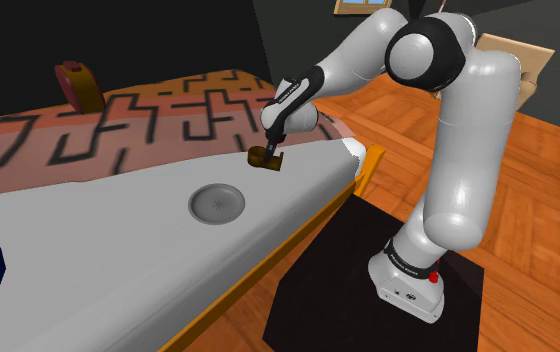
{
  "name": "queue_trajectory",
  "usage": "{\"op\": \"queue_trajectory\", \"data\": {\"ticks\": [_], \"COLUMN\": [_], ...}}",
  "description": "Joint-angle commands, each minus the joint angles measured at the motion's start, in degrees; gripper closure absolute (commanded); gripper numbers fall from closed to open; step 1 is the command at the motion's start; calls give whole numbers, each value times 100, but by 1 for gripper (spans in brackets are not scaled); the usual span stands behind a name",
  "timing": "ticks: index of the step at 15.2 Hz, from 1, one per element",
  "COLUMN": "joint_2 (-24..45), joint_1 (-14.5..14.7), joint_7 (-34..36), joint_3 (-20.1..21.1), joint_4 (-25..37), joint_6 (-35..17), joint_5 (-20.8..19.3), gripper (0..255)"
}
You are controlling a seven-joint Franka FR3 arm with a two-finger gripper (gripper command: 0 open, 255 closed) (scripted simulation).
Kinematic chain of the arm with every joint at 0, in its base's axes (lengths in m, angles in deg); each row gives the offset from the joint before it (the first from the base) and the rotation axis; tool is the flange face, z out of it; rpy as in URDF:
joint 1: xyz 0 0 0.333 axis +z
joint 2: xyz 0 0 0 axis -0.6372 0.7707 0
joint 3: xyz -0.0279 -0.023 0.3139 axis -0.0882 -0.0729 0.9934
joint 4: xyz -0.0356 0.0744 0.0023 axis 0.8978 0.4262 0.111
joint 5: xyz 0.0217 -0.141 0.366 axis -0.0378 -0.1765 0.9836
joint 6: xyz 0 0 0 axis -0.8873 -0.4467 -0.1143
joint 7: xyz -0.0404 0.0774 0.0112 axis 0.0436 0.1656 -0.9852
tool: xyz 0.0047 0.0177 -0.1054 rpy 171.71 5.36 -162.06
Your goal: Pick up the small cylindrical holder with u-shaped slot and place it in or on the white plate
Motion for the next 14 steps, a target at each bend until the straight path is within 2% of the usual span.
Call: {"op": "queue_trajectory", "data": {"ticks": [1,10,14], "joint_2": [0,1,-262], "joint_1": [0,0,80], "joint_7": [0,-1,138], "joint_3": [0,0,-112], "joint_4": [0,0,-15], "joint_6": [0,-1,240], "joint_5": [0,1,-167], "gripper": [255,255,255]}}
